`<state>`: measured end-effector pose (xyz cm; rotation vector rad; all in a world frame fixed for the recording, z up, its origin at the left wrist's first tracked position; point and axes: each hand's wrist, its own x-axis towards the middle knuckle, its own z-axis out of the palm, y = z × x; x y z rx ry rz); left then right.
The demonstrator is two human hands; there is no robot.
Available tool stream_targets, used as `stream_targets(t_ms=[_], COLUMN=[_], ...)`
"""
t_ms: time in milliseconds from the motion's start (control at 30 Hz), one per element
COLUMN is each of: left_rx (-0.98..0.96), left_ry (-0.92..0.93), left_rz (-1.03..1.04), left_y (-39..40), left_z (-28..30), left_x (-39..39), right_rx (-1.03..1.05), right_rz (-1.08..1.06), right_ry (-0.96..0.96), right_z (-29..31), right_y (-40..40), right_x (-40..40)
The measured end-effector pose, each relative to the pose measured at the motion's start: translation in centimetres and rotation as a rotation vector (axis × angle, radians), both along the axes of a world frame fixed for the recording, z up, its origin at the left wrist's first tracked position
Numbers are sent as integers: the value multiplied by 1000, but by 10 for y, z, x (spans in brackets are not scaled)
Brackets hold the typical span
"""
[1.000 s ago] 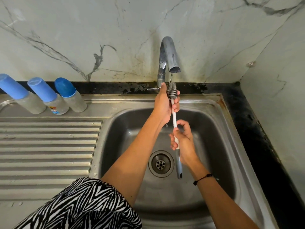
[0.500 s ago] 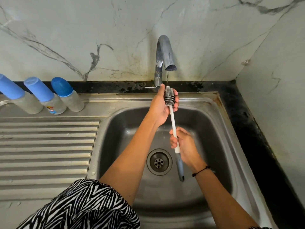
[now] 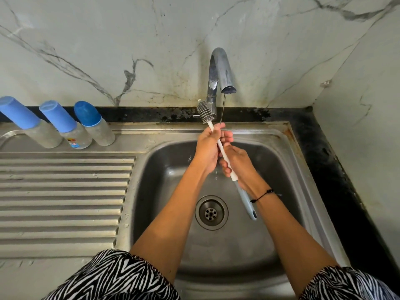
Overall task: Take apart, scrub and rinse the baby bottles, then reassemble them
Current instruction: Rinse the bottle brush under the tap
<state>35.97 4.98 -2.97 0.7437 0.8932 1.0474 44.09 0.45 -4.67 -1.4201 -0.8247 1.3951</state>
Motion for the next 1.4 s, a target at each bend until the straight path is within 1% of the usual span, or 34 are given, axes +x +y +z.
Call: stream_targets(t_ms=[100, 267, 433, 533, 633, 700, 733, 833, 867, 967, 1067, 1133, 1200, 1267, 1333, 1400], left_rx=[63, 33, -27, 2, 12, -11, -16, -28, -35, -20, -8, -12, -15, -19, -19, 12], left_ry=[104, 103, 184, 204, 192, 167, 167, 177, 167, 151, 120, 126, 161, 198, 214, 238], left_rz=[5, 104, -22, 37, 138, 199, 196, 101, 100, 210, 309, 278, 194, 148, 192, 246], left_y=[5, 12, -3, 2, 12, 17, 16, 7, 6, 9, 21, 23, 18, 10, 8, 13], left_z=[6, 8, 5, 9, 13, 10, 7, -2, -3, 0, 4, 2, -3, -7, -8, -7], left_x=[-4, -6, -8, -15, -18, -19, -19, -17, -18, -21, -28, -29, -23, -15, -12, -15], right_rx=[28, 0, 65, 109, 128, 113, 114, 157, 172, 175, 71, 27, 58, 86, 87, 86], right_rz=[7, 61, 132, 206, 235, 222, 215, 223, 237, 290, 334, 282, 225, 211, 222, 240], right_ry=[-38, -260, -373, -365, -272, -314, -355, -448, -468, -446, -524, -554, -595, -618, -608, -548], right_z=[-5, -11, 20, 30, 27, 22, 20, 20, 22, 22, 10, 3, 3, 8, 13, 15], right_y=[-7, -4, 26, 37, 39, 40, 43, 52, 54, 49, 42, 40, 41, 44, 46, 45], right_x=[5, 9, 3, 4, 7, 9, 10, 8, 7, 6, 15, 19, 17, 9, 3, 4])
